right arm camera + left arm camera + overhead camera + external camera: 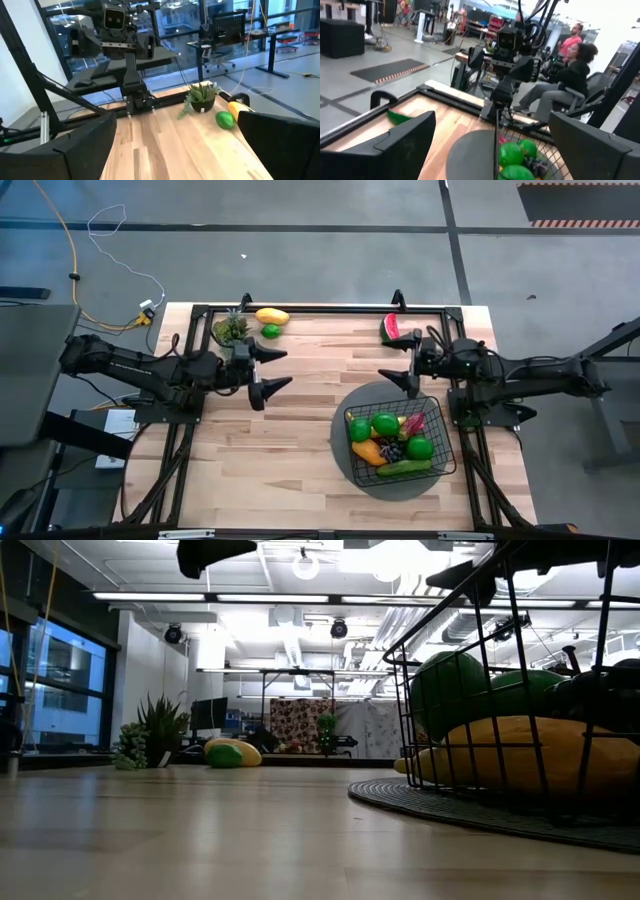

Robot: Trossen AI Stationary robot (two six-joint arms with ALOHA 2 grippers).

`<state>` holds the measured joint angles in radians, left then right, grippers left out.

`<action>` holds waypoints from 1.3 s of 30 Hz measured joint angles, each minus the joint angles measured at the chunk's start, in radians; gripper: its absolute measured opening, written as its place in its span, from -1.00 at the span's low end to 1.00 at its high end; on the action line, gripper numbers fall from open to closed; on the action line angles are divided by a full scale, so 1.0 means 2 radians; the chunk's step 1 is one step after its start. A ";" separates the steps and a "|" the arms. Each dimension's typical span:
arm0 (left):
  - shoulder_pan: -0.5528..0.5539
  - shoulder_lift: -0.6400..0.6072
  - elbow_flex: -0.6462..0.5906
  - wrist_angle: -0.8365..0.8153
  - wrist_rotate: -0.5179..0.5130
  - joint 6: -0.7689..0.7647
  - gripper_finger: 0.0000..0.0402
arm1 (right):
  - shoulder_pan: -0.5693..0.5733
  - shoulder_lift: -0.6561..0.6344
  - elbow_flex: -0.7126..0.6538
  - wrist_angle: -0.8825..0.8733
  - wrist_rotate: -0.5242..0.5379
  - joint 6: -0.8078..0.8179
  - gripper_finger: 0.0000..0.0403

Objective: Build produce basket
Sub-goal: Put the green lime into the black basket

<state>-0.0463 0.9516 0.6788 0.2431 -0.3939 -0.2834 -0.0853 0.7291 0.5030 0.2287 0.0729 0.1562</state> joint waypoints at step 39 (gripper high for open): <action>0.406 0.435 0.345 -0.598 0.114 0.133 0.87 | 0.000 0.012 0.000 -0.028 0.026 0.105 0.98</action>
<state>0.7655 1.8211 1.3685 -0.9524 -0.1666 -0.0171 -0.0853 0.7536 0.5030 0.1735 0.1244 0.3668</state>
